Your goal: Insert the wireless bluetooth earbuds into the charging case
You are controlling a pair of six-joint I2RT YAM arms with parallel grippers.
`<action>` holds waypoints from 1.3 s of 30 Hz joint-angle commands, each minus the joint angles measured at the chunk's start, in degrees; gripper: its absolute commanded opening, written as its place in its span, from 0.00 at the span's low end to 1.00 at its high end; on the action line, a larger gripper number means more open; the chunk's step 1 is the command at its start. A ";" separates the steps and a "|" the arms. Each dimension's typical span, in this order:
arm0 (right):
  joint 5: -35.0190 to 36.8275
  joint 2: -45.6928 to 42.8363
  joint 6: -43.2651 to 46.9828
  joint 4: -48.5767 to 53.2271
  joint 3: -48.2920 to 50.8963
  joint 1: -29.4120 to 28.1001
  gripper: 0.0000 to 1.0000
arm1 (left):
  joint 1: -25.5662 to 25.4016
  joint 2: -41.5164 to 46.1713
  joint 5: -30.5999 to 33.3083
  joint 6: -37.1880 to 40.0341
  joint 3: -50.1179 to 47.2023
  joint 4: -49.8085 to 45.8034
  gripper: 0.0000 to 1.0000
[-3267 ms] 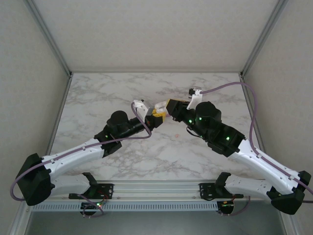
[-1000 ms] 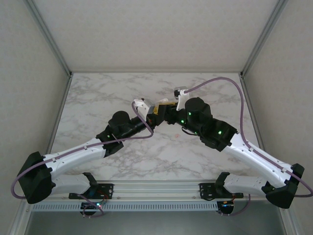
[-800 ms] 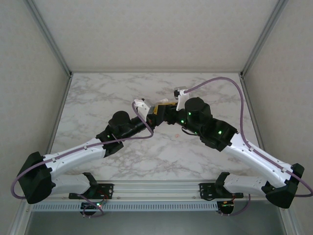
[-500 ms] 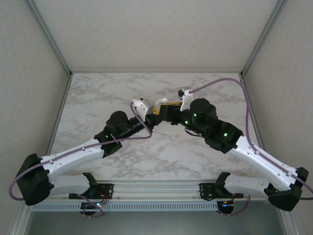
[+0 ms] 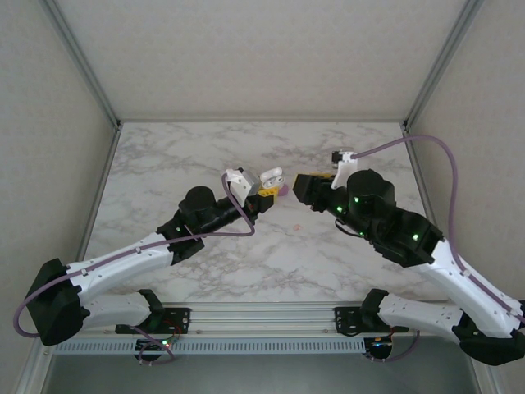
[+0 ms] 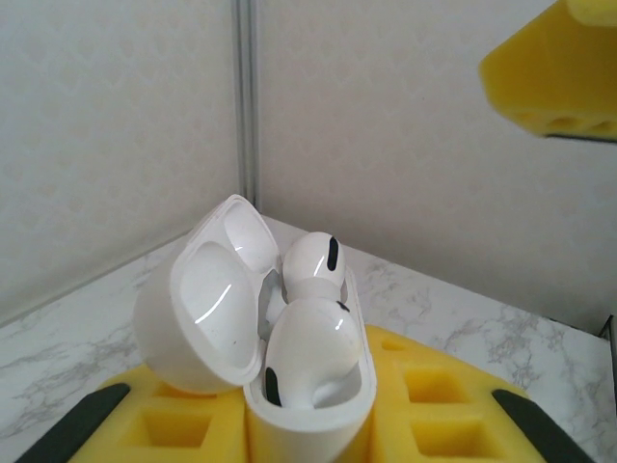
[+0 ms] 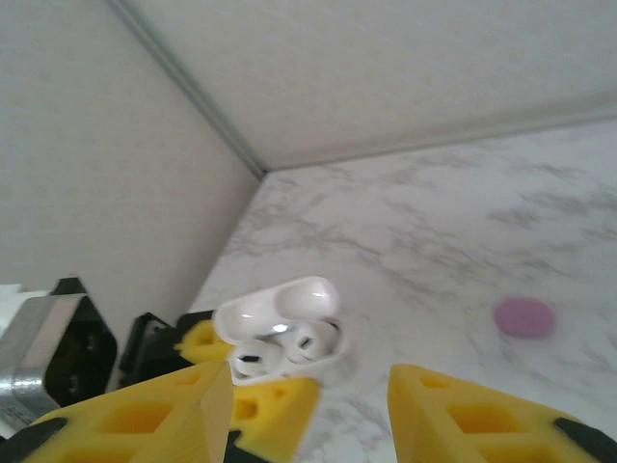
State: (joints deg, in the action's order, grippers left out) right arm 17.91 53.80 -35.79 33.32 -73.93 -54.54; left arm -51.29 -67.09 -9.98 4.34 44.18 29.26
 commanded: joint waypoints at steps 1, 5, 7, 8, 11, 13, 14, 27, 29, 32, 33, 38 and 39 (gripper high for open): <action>5.25 -0.80 -3.97 12.93 -4.92 -0.37 0.47 | -0.29 1.38 -0.79 1.02 2.04 -1.64 0.03; 6.77 -0.63 -5.14 19.19 -8.04 -0.27 0.48 | -0.21 1.81 0.60 1.17 1.76 -2.53 0.02; 6.71 -0.28 -4.85 20.61 -9.03 0.05 0.51 | -0.13 1.84 1.01 0.77 1.67 -2.83 0.02; 7.10 0.05 -5.13 21.73 -9.84 0.21 0.51 | -0.15 1.81 0.65 0.55 1.87 -3.48 0.02; 7.95 0.78 -4.99 21.82 -11.07 0.62 0.49 | -0.14 1.92 -1.30 -0.16 2.49 -5.08 0.02; 6.50 2.21 -3.36 21.18 -12.29 1.52 0.49 | -0.22 2.14 -1.45 -0.39 1.82 -4.66 0.02; 6.60 3.10 -3.20 22.04 -13.43 1.92 0.49 | -0.11 2.05 -1.45 -0.46 1.49 -4.48 0.02; -24.30 16.83 1.12 20.64 -22.60 25.02 0.49 | -0.20 -1.25 -3.38 2.75 2.32 -4.97 0.01; -28.69 18.67 1.05 18.80 -23.03 27.11 0.49 | -0.13 -1.94 -3.58 3.19 3.37 -5.89 0.01; -32.51 21.68 1.55 18.65 -25.27 29.27 0.49 | -0.13 -2.49 -3.53 4.14 4.40 -7.06 0.01; -33.55 22.76 1.99 18.84 -26.23 29.76 0.49 | -0.07 -2.52 -3.32 4.46 4.47 -7.09 0.01; -35.58 26.99 3.40 20.75 -30.32 30.37 0.50 | 0.55 -3.13 -3.20 5.11 5.11 -7.22 0.01; -35.58 27.75 3.67 21.54 -31.46 30.32 0.50 | 0.70 -3.34 -3.25 5.16 5.37 -7.20 0.01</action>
State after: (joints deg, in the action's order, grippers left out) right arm -14.28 80.58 -33.98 53.63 -101.91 -24.45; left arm -51.11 -70.00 -12.14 8.25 47.22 21.74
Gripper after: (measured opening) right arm 0.497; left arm 0.232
